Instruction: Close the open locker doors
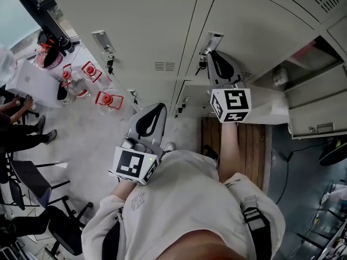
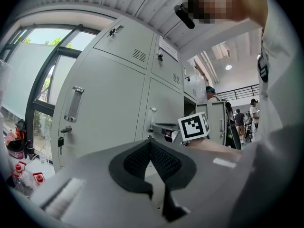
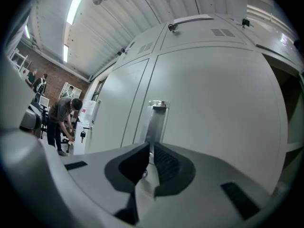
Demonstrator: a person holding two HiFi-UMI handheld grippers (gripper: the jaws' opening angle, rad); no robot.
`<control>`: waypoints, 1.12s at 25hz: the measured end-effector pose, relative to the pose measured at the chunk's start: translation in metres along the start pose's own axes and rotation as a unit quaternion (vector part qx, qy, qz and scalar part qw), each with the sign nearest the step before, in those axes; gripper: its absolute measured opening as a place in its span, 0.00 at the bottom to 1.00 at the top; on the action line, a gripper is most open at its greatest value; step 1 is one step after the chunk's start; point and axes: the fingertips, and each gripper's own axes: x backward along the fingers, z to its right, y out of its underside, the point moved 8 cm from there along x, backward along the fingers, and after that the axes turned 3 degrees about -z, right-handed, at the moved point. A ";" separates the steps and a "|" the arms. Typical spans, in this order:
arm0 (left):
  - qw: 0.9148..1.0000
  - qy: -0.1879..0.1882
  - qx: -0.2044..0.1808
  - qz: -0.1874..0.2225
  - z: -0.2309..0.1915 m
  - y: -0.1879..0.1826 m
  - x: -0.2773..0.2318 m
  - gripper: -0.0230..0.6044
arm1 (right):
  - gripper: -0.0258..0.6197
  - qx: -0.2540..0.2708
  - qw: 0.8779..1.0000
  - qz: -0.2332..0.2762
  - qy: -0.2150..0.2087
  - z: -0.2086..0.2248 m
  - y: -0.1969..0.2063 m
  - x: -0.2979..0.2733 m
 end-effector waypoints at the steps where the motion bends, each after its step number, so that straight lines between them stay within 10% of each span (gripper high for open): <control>1: 1.000 0.004 0.000 -0.001 0.002 0.000 -0.001 0.05 | 0.09 0.000 1.000 0.000 -0.001 0.000 -0.001 0.000; 16: 0.997 0.078 -0.005 -0.006 0.032 0.003 -0.023 0.05 | 0.09 -0.020 0.995 0.094 -0.032 -0.014 -0.025 0.108; 28: 0.981 0.193 -0.023 -0.011 0.123 0.000 -0.082 0.05 | 0.09 -0.067 0.991 0.059 0.096 0.035 0.008 0.236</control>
